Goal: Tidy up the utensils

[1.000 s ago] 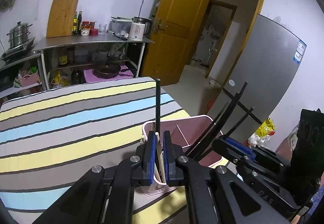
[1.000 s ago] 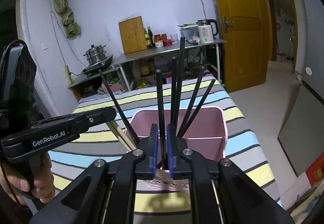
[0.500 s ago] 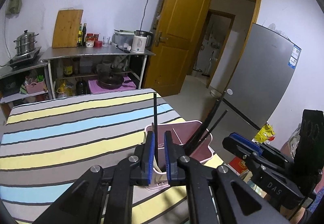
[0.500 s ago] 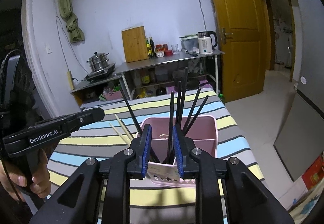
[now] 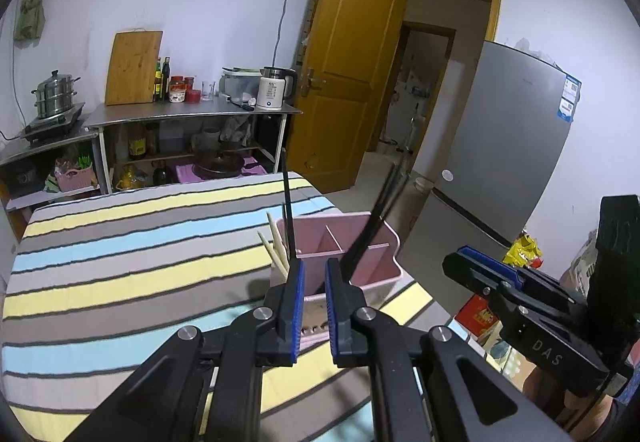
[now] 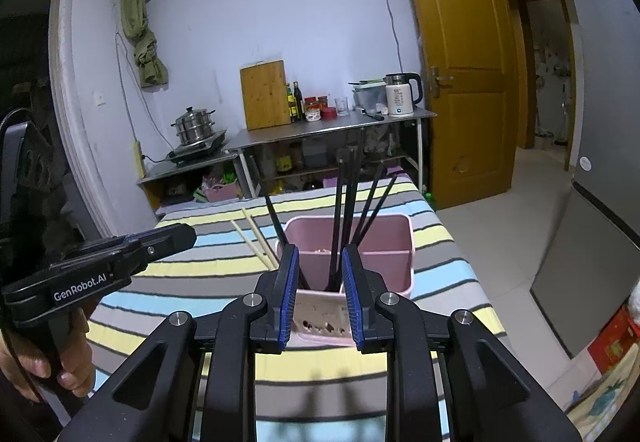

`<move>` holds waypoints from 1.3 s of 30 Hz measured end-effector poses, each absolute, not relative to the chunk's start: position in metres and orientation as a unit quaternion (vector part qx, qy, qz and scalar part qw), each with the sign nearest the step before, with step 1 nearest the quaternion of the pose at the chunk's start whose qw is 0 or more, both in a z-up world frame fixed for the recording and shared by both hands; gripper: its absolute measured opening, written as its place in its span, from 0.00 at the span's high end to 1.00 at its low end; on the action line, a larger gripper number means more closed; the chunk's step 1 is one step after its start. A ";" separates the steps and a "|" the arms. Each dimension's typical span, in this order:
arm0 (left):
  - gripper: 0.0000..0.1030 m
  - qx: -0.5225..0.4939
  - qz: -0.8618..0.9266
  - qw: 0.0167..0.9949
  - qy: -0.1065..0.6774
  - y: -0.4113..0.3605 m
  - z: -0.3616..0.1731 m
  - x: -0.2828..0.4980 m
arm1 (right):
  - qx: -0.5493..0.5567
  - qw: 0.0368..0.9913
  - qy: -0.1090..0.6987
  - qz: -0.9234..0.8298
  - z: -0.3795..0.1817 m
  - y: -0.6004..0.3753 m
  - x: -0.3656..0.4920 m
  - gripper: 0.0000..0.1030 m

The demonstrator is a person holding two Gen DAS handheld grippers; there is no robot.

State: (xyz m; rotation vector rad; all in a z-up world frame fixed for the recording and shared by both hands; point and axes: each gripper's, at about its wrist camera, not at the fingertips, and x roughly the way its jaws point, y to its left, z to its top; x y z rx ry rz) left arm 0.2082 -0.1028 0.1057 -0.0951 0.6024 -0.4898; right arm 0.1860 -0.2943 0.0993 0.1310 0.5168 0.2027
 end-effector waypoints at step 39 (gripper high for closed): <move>0.91 -0.013 -0.213 0.940 0.265 -0.101 0.021 0.135 | 0.035 0.961 0.262 0.085 0.035 -0.291 0.117 0.77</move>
